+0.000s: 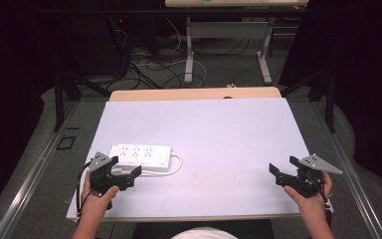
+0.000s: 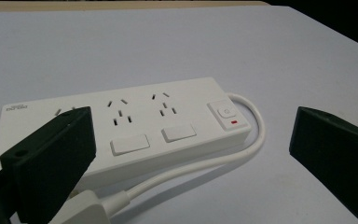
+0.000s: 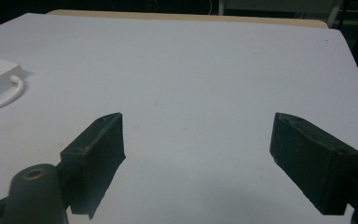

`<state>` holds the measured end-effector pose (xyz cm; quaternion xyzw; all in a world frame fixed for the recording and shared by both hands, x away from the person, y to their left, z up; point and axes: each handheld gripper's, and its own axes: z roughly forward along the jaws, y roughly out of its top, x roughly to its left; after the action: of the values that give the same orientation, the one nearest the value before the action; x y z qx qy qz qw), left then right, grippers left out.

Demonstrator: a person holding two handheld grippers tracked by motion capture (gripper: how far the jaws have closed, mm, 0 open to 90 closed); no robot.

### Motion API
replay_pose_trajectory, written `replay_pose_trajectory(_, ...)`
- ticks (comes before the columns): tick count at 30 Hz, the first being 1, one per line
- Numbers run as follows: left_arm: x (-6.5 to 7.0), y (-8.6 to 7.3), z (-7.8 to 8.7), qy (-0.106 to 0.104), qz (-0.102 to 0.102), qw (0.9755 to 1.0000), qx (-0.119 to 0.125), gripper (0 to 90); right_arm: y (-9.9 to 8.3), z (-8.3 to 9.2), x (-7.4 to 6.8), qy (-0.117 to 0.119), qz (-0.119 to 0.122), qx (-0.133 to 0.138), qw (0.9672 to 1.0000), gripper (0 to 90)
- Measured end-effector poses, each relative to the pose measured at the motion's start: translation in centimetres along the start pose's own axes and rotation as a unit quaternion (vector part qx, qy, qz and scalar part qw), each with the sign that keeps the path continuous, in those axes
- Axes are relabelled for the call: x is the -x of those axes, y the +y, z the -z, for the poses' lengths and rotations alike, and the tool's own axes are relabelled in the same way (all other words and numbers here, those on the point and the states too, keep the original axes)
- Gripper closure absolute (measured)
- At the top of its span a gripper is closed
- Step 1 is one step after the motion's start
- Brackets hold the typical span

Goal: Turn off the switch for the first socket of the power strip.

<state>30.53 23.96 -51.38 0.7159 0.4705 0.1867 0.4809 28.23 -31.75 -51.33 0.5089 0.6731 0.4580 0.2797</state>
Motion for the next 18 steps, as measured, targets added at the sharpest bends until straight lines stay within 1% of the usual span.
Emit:
replay_pose_trajectory(1,0.02,0.07,-0.08,0.0,0.0,1.0,0.0,0.7,-0.2,-0.09,0.04,-0.001,0.004,-0.002,1.0,17.4)
replay_pose_trajectory(4,0.35,0.29,-0.32,-0.001,-0.011,0.9999,0.004,0.7,-0.53,-0.06,0.24,-0.003,0.008,-0.003,1.0,17.4)
replay_pose_trajectory(6,0.42,0.25,-0.27,-0.001,-0.014,0.9999,0.003,0.7,-0.7,-0.05,0.35,-0.004,0.004,-0.003,1.0,17.4)
replay_pose_trajectory(8,0.48,0.21,-0.16,-0.002,-0.019,0.9998,0.007,0.7,-0.81,-0.12,0.36,0.001,0.001,0.001,1.0,17.4)
replay_pose_trajectory(9,0.54,0.24,-0.1,-0.002,-0.016,0.9998,0.008,0.7,-0.9,0.02,0.23,-0.002,0.0,-0.005,1.0,17.4)
replay_pose_trajectory(10,0.58,0.3,-0.06,-0.002,-0.015,0.9998,0.011,0.7,-0.93,0.06,0.26,-0.003,0.005,-0.003,1.0,17.4)
replay_pose_trajectory(11,0.64,0.43,0.05,-0.003,-0.02,0.9997,0.014,0.7,-0.96,0.07,0.19,-0.002,0.003,0.0,1.0,17.4)
replay_pose_trajectory(13,0.73,0.48,0.07,-0.004,-0.02,0.9997,0.015,0.7,-0.97,0.1,0.16,-0.002,0.003,0.002,1.0,17.4)
replay_pose_trajectory(14,0.88,0.55,0.09,-0.004,-0.022,0.9996,0.017,0.7,-0.99,0.18,0.13,-0.006,0.006,0.001,1.0,17.6)
replay_pose_trajectory(15,0.88,0.62,0.11,-0.002,-0.028,0.9995,0.015,0.9,-0.99,0.18,0.13,-0.006,0.006,0.001,1.0,17.6)
replay_pose_trajectory(16,0.94,0.69,0.09,0.0,-0.03,0.9994,0.016,1.5,-1.03,0.16,0.05,-0.004,0.003,0.002,1.0,17.6)
replay_pose_trajectory(17,1.0,0.81,0.02,0.004,-0.026,0.9995,0.015,2.4,-1.03,0.18,0.1,-0.002,0.004,0.003,1.0,17.6)
replay_pose_trajectory(18,1.0,0.81,0.02,0.004,-0.026,0.9995,0.015,3.6,-1.05,0.19,0.13,-0.001,0.006,0.001,1.0,17.6)
